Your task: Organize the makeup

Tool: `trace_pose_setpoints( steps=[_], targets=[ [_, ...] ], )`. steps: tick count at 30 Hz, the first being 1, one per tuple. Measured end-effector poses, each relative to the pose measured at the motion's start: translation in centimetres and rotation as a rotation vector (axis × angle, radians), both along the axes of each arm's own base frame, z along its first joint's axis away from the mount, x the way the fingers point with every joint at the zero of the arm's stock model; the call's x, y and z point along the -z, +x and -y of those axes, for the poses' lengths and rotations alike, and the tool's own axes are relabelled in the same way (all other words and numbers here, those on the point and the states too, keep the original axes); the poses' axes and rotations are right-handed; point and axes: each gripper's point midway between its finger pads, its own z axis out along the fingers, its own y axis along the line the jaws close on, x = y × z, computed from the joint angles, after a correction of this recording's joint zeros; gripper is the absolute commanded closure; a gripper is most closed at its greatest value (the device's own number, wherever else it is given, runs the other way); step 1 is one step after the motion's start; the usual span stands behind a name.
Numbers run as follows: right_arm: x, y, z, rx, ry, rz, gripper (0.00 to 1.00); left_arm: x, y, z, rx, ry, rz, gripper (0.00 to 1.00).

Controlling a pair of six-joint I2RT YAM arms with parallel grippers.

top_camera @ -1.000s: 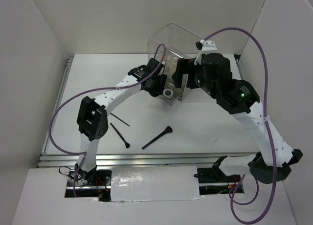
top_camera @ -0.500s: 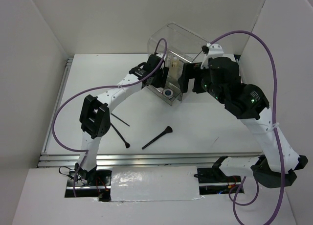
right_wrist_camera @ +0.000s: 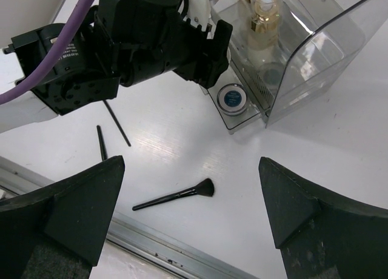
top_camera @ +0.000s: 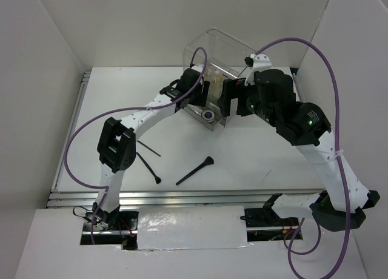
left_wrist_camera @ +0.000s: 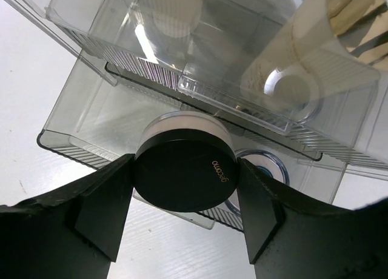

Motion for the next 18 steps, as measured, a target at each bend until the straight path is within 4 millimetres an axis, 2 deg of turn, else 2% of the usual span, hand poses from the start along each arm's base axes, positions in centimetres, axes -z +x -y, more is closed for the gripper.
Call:
trace_pose_setpoints(
  steps=[2,5,9,15,16,18],
  targets=[
    [0.0,-0.1,-0.1,-0.007,0.002,-0.002,0.0,0.0,0.1,-0.2,-0.007,0.005,0.003,0.07],
    [0.0,-0.1,-0.2,-0.01,0.004,-0.002,0.0,0.2,0.2,-0.4,-0.02,0.009,0.008,0.01],
    [-0.2,0.0,-0.2,-0.01,0.006,0.0,0.0,0.9,0.0,-0.9,-0.034,0.029,-0.006,0.0],
    [-0.3,0.2,-0.4,-0.01,0.007,0.002,0.0,0.8,-0.1,-2.0,-0.094,0.041,-0.013,0.01],
    [-0.3,0.2,-0.4,-0.01,0.007,0.001,0.0,0.7,-0.3,-2.5,-0.128,0.038,-0.022,0.03],
    [-0.3,0.2,-0.4,-0.01,0.007,0.001,0.0,0.2,-0.8,-3.6,-0.214,0.022,-0.042,0.13]
  ],
)
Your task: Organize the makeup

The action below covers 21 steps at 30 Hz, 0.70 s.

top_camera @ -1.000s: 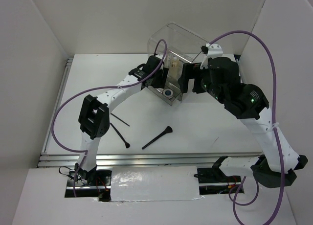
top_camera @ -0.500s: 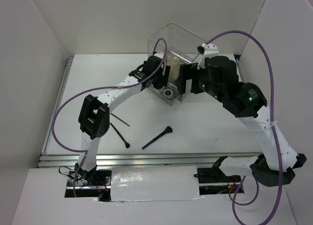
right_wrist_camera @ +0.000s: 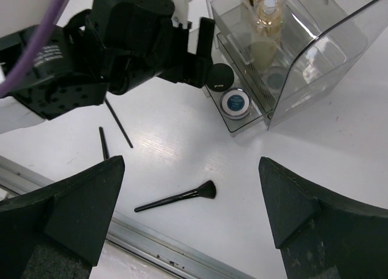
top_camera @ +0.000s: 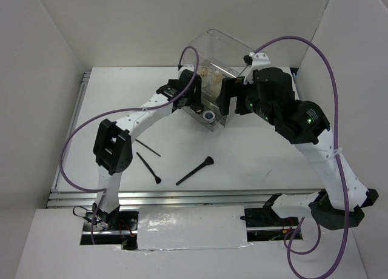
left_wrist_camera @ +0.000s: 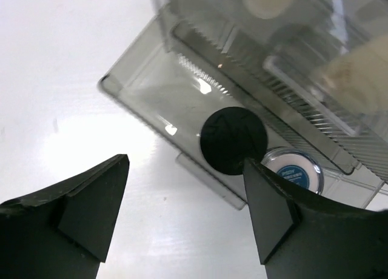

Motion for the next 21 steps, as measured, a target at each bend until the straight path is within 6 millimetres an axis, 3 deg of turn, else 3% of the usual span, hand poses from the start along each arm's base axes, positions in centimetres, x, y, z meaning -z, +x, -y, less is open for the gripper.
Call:
trace_pose_setpoints(
  steps=[1,2,3,5,6,10,14,21],
  targets=[
    [0.0,0.0,0.0,0.0,-0.001,-0.001,0.0,-0.3,-0.4,-0.5,-0.048,-0.016,-0.011,0.2],
    [0.0,0.0,0.0,0.0,-0.001,0.0,0.0,-0.6,-0.6,-1.1,-0.093,-0.032,-0.021,0.42],
    [0.0,0.0,0.0,0.0,0.0,-0.001,0.0,-0.8,-1.0,-1.7,-0.142,-0.053,-0.036,0.54],
    [0.0,0.0,0.0,0.0,0.001,0.0,0.0,-0.9,-1.5,-3.0,-0.228,-0.084,-0.068,0.77],
    [-0.1,0.1,-0.1,-0.001,0.002,0.002,0.0,-0.7,-1.7,-3.6,-0.27,-0.102,-0.087,0.81],
    [-0.1,0.1,-0.2,-0.002,0.009,0.004,0.0,1.1,-2.8,-5.7,-0.398,-0.151,-0.183,0.97],
    [0.1,0.0,-0.6,-0.018,0.031,0.001,0.0,3.9,-3.8,-6.7,-0.473,-0.199,-0.269,1.0],
    [0.9,-1.2,-1.4,-0.069,0.087,-0.027,0.0,10.4,-5.3,-4.5,-0.442,-0.348,-0.377,1.0]
  ],
)
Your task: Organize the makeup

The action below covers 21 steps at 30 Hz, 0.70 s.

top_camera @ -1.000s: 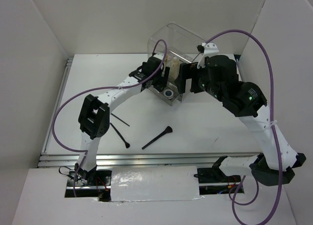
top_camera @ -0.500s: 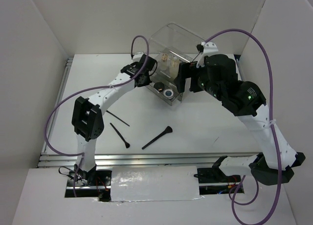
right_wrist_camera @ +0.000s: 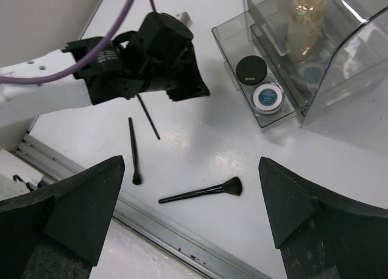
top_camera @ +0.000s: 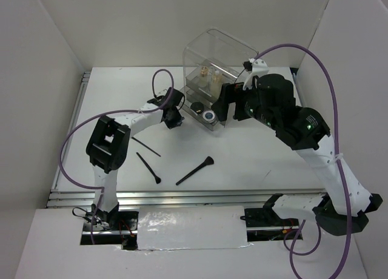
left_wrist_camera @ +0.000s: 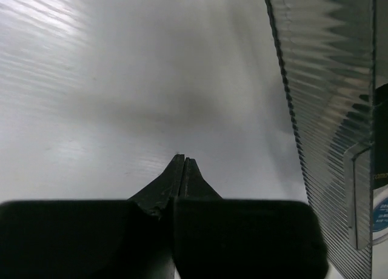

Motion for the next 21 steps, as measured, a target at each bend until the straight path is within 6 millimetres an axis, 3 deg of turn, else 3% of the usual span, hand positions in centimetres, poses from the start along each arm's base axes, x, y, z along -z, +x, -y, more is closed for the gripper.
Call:
trace_pose_setpoints(
  steps=[2,4,12,16,21],
  targets=[
    [0.1,-0.4,-0.2,-0.019,0.014,-0.004,0.0,0.9,0.0,1.0,0.024,-0.056,0.012,1.0],
    [0.2,-0.7,-0.4,-0.033,0.022,-0.006,0.0,0.5,0.6,2.1,0.045,-0.105,0.04,1.0],
    [0.7,-1.7,0.2,-0.046,0.034,-0.003,0.0,-5.3,5.2,5.8,0.097,-0.263,0.241,1.0],
    [0.7,-1.8,0.2,-0.047,0.033,0.003,0.0,-5.6,6.8,6.8,0.105,-0.291,0.266,1.0],
    [1.0,-1.5,0.4,-0.039,0.015,0.006,0.0,-4.2,7.9,7.3,0.107,-0.296,0.252,0.98]
  ],
)
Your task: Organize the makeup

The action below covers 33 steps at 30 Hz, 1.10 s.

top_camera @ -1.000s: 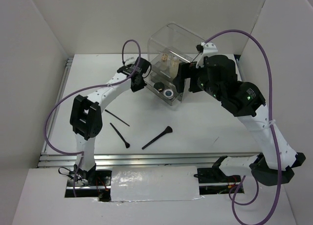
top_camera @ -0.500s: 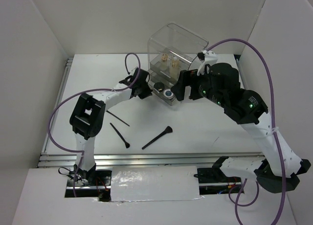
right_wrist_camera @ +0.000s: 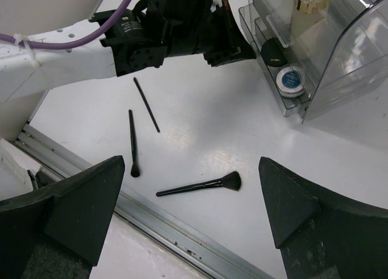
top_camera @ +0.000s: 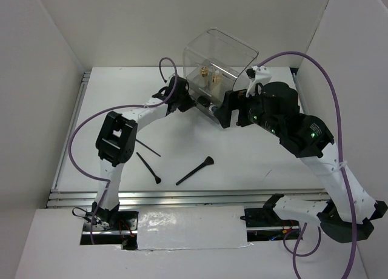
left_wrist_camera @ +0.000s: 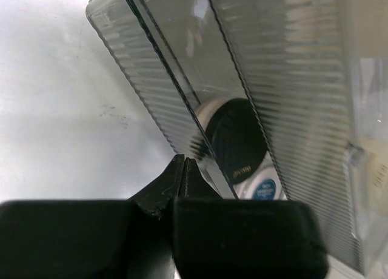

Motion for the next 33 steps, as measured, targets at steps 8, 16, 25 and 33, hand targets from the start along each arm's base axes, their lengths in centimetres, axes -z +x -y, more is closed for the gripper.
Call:
trace_pose_setpoints(
  steps=[8,16,25,33],
  targets=[
    [0.3,0.5,0.1,0.003,-0.028,0.009,0.0,1.4,0.8,0.2,0.005,-0.004,-0.017,0.94],
    [0.6,1.0,0.1,0.011,-0.051,0.011,0.0,0.8,2.3,1.6,0.041,-0.067,0.035,0.9],
    [0.5,1.5,0.9,0.045,-0.061,0.023,0.0,1.6,3.2,2.5,0.054,-0.106,0.027,0.81],
    [0.6,1.6,1.1,0.052,-0.06,0.023,0.0,3.4,2.8,1.8,0.01,-0.146,-0.002,0.35]
  ],
)
